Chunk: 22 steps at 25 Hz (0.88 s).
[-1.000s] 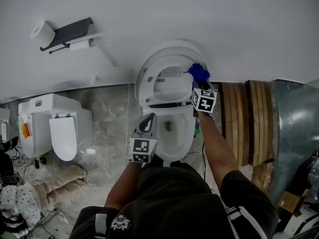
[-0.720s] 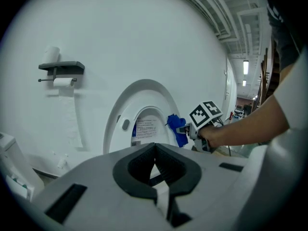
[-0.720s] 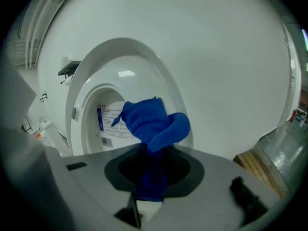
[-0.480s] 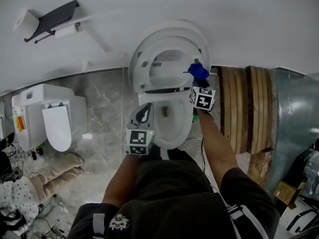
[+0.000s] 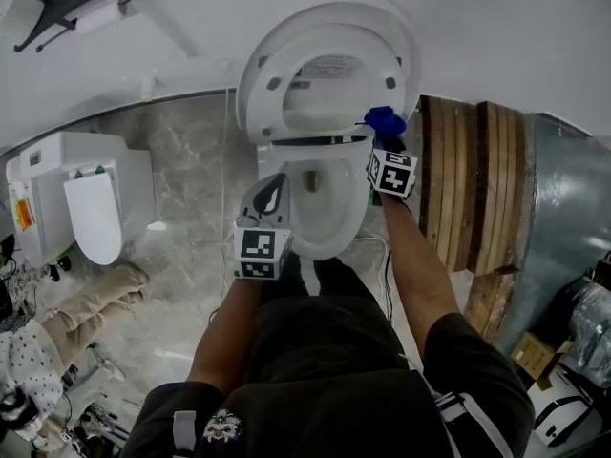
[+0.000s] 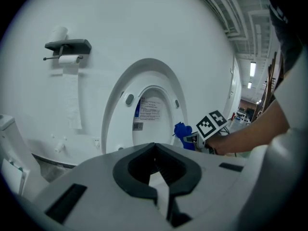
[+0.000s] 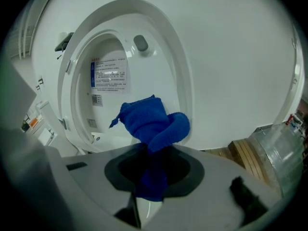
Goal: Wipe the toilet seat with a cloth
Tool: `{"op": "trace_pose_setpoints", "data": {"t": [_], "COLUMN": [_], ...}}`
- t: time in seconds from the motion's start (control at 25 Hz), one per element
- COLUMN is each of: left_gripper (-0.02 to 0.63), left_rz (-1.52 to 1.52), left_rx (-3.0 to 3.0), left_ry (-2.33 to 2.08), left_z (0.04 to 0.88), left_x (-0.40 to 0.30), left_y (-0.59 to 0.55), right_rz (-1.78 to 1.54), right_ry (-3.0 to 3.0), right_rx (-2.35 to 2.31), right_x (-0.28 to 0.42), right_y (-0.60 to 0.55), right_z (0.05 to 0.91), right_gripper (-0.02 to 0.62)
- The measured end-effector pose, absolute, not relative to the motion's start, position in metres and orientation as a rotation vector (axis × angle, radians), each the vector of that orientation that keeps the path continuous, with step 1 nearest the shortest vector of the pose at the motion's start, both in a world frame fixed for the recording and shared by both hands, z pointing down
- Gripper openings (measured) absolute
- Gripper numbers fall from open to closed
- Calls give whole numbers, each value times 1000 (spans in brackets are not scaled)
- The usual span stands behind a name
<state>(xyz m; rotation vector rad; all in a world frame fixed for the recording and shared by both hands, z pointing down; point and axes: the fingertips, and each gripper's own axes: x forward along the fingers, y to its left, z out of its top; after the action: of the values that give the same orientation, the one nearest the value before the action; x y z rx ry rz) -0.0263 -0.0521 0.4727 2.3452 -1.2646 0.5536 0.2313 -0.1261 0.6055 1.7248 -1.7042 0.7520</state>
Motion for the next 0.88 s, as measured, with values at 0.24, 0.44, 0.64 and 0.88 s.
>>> {"op": "trace_pose_setpoints", "data": {"t": [0.24, 0.44, 0.64, 0.88], "left_gripper": [9, 9, 9, 9], "left_rz": [552, 555, 561, 579], "left_rx": [2286, 2266, 2256, 2212], "left_ry": [-1303, -1300, -1313, -1338], "left_z": [491, 502, 509, 522], "left_x": [-43, -51, -59, -79], "left_y": [-50, -46, -48, -46], "right_rz": [750, 788, 855, 904], "right_ry": [-1686, -1654, -1601, -1543], "right_rx": [1736, 1726, 1703, 1663], "right_x": [228, 224, 223, 218], "right_y": [-119, -111, -104, -101], "right_z": [626, 646, 673, 703], "right_gripper": [80, 80, 80, 80]}}
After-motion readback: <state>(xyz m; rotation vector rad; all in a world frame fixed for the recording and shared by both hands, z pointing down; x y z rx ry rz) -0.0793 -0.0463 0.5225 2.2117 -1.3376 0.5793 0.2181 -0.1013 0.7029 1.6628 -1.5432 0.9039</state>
